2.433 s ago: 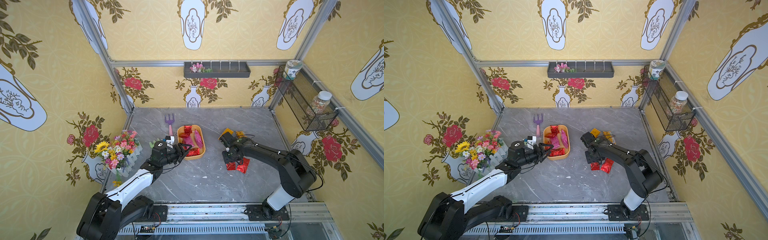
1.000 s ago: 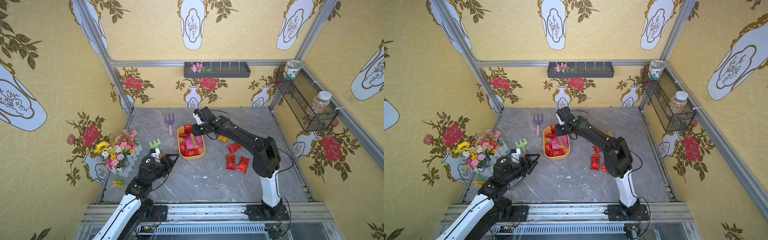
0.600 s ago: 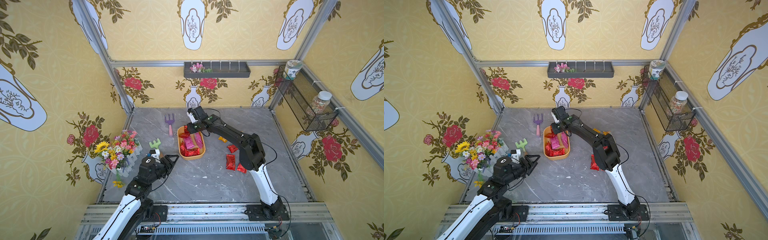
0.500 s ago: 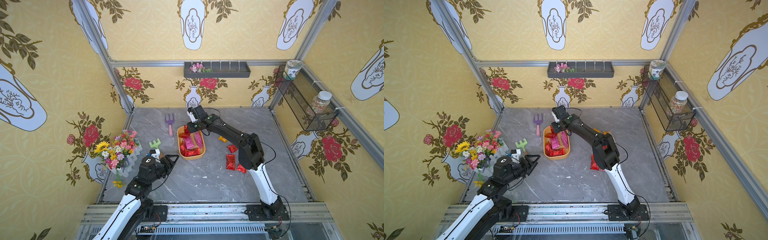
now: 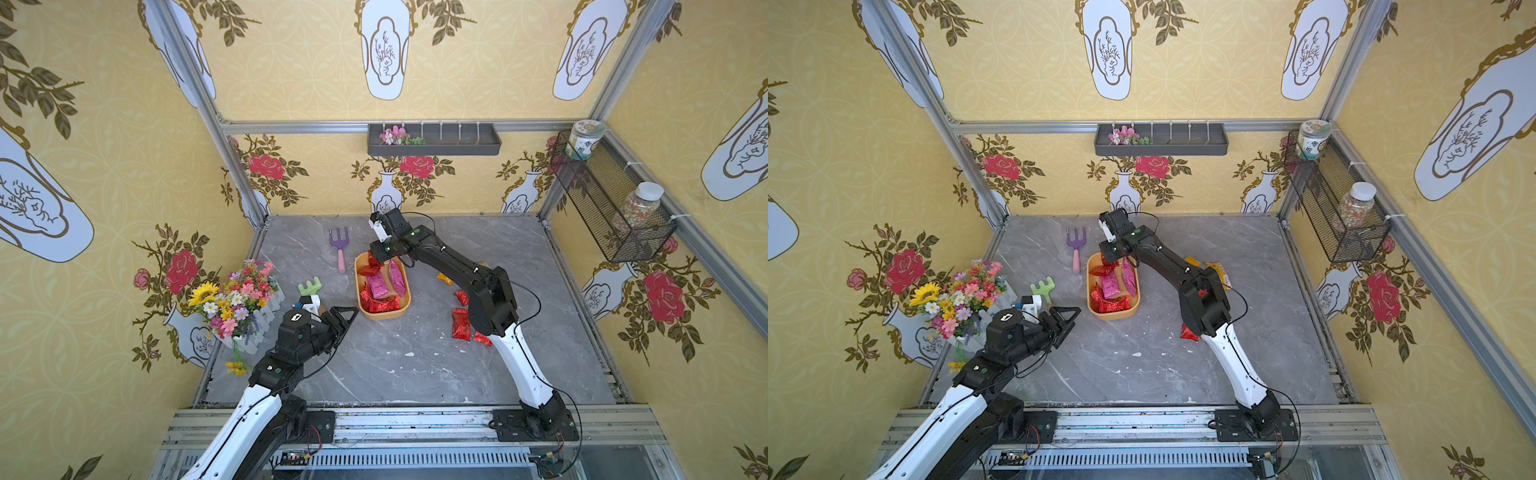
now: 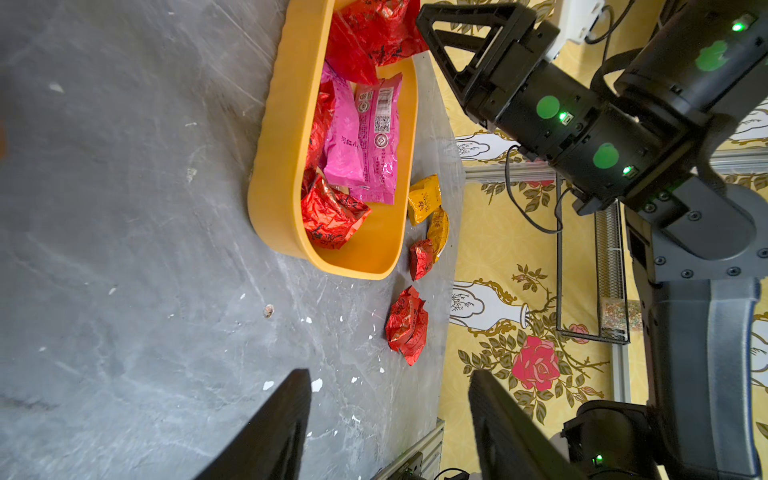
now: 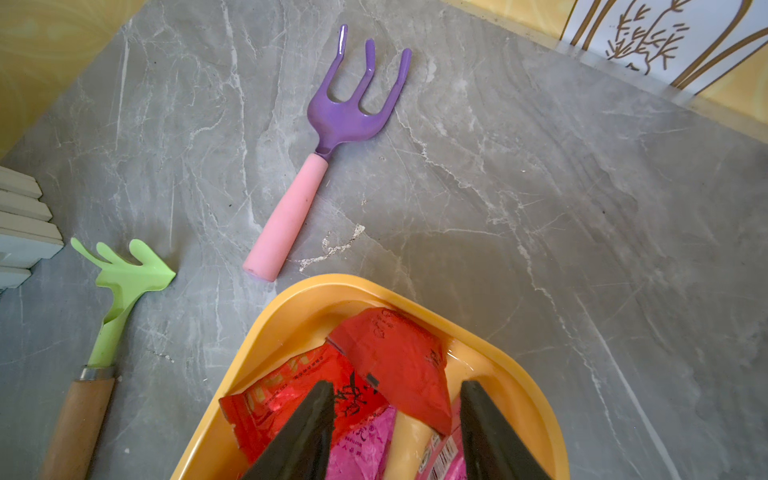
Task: Take the tea bags out of the storage box
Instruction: Pick up the tea bag from the storage box.
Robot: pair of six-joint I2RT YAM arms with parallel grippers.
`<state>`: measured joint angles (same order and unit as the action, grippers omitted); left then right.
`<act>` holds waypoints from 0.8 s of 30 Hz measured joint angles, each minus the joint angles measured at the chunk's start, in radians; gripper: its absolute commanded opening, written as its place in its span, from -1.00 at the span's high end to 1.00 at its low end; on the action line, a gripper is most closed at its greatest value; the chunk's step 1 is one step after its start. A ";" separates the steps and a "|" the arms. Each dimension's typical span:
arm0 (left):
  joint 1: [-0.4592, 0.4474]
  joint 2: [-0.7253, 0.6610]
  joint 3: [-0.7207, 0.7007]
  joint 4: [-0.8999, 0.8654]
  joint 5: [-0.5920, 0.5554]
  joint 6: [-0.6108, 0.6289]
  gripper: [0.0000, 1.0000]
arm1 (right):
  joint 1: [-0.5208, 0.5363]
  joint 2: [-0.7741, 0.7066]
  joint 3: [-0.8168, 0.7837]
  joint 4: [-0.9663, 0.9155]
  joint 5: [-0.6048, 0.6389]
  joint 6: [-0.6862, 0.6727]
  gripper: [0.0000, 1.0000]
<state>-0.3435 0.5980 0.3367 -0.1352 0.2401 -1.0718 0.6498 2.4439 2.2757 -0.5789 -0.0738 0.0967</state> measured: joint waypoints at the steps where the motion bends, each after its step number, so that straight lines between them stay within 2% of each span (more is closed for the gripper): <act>1: 0.000 0.002 0.000 -0.001 0.000 0.002 -0.32 | 0.000 0.004 0.004 -0.001 -0.002 0.000 -0.08; 14: 0.000 0.020 0.005 -0.006 0.003 0.005 -0.32 | 0.014 0.010 -0.003 -0.005 -0.043 -0.023 -0.01; 24: 0.000 0.016 0.005 -0.007 0.007 0.005 -0.32 | 0.021 0.011 -0.007 -0.005 -0.003 -0.022 0.25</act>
<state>-0.3435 0.6144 0.3420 -0.1421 0.2474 -1.0664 0.6712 2.4546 2.2684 -0.5838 -0.0765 0.0746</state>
